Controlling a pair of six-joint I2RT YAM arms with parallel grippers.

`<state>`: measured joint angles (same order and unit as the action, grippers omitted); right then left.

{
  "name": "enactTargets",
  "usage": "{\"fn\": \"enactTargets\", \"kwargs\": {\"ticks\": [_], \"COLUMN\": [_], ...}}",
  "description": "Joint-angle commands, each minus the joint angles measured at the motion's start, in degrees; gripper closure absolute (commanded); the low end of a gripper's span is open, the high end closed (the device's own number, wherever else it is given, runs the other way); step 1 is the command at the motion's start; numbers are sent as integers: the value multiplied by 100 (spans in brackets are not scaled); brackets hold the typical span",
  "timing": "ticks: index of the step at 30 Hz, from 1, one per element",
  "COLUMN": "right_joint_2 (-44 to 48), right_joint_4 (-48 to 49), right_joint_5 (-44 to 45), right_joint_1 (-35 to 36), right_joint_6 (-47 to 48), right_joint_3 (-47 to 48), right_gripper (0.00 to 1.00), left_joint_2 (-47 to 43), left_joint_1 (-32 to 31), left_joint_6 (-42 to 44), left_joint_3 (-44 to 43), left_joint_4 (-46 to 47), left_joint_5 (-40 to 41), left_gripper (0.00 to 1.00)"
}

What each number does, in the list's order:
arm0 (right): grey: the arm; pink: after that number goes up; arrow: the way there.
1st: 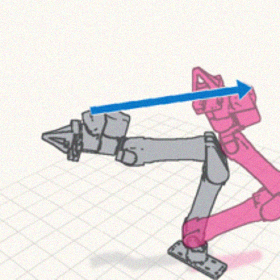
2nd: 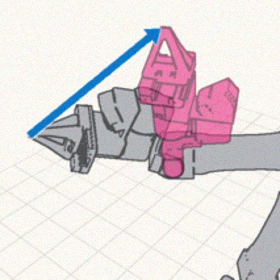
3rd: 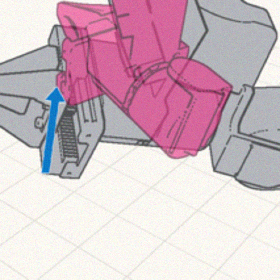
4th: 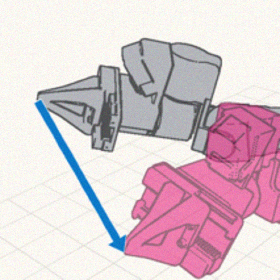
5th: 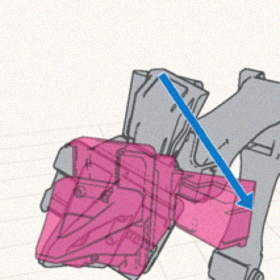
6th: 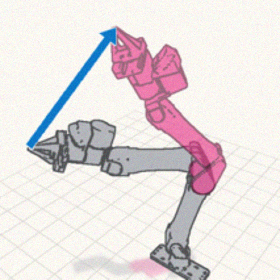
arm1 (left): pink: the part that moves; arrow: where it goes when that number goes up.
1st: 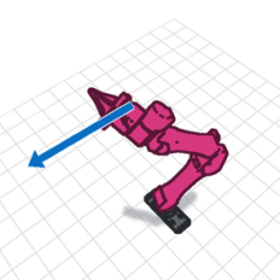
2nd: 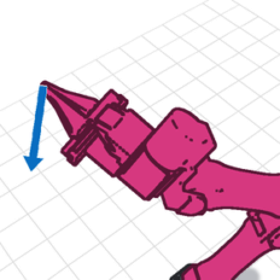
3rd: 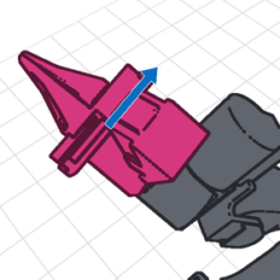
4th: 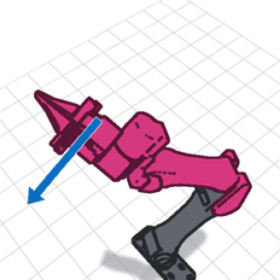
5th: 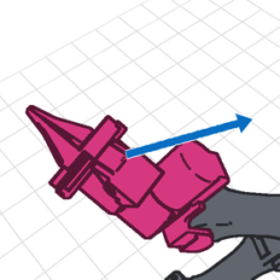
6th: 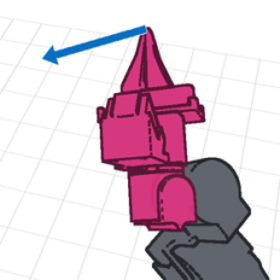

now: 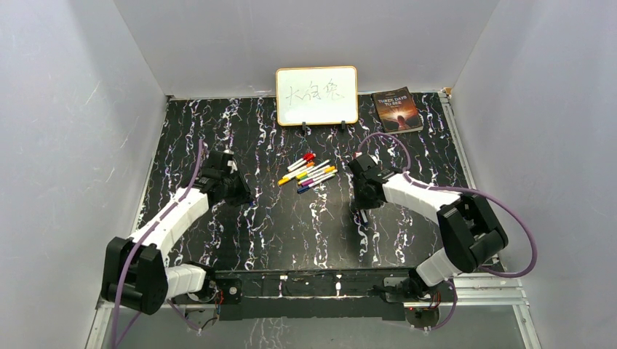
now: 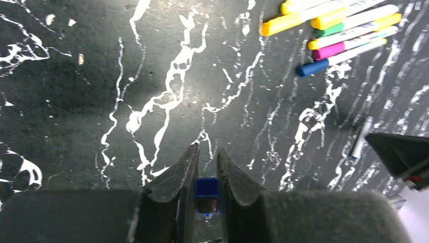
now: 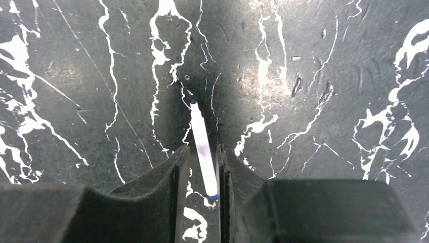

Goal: Open the pen caps
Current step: Place the pen at the center of the board, then place the pen cap at the center of the board.

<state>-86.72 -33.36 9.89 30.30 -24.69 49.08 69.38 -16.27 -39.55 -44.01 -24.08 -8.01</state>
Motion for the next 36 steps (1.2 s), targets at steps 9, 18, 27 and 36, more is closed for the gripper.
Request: {"fn": "enactTargets", "kwargs": {"ticks": [9, 18, 27, 36], "right_joint_2": [455, 633, 731, 735], "right_joint_4": [-65, -83, -91, -105], "right_joint_5": [-33, -187, -291, -380], "right_joint_1": [-25, -25, -25, -26], "right_joint_6": [63, 69, 61, 91], "right_joint_3": [336, 386, 335, 396], "right_gripper": [73, 73, 73, 73], "left_joint_2": [539, 952, 1591, 1561], "left_joint_1": [23, 19, -8, -22], "left_joint_6": [827, 1128, 1239, 1246], "left_joint_3": [-537, -663, -734, -727], "left_joint_4": [-886, -1180, -1183, -1186], "left_joint_5": [1353, 1389, 955, 845], "left_gripper": [100, 98, 90, 68]}}
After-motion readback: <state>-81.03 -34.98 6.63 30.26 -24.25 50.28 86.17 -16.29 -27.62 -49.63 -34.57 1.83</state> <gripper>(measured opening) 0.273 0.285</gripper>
